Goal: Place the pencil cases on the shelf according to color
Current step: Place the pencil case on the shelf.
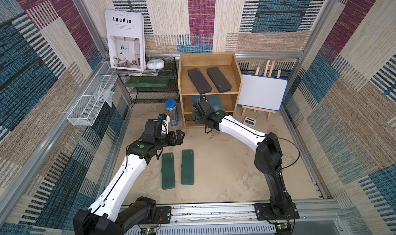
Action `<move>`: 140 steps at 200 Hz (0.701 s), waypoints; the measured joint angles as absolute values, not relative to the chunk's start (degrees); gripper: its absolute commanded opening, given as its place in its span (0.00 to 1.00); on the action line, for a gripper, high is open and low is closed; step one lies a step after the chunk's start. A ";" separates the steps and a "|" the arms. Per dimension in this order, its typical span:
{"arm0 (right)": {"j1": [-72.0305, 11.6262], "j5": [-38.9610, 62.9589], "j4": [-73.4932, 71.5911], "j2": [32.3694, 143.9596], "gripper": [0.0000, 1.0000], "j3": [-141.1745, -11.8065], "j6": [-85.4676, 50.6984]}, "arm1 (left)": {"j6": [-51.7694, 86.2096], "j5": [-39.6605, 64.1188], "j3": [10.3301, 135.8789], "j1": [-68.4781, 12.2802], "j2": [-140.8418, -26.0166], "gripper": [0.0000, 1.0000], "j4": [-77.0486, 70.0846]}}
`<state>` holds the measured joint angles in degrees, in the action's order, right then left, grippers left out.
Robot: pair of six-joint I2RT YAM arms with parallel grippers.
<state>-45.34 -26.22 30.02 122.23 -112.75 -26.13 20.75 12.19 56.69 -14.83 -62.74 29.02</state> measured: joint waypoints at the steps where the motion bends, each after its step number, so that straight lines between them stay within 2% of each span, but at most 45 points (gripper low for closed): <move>1: -45.34 -26.22 30.06 122.23 0.89 -112.77 -26.13 | 20.78 12.19 56.69 -14.83 -62.74 0.99 29.02; 45: -45.21 -25.63 31.22 121.45 0.92 -112.77 -26.11 | 20.80 12.23 56.69 -14.81 -62.74 1.00 29.02; 87: -45.21 -24.80 31.31 115.81 0.93 -109.71 -25.71 | 20.80 12.19 56.69 -14.76 -62.83 1.00 29.02; 140: -45.25 -21.41 30.65 107.77 0.88 -100.51 -24.82 | 20.78 12.03 56.69 -14.76 -63.00 0.99 29.02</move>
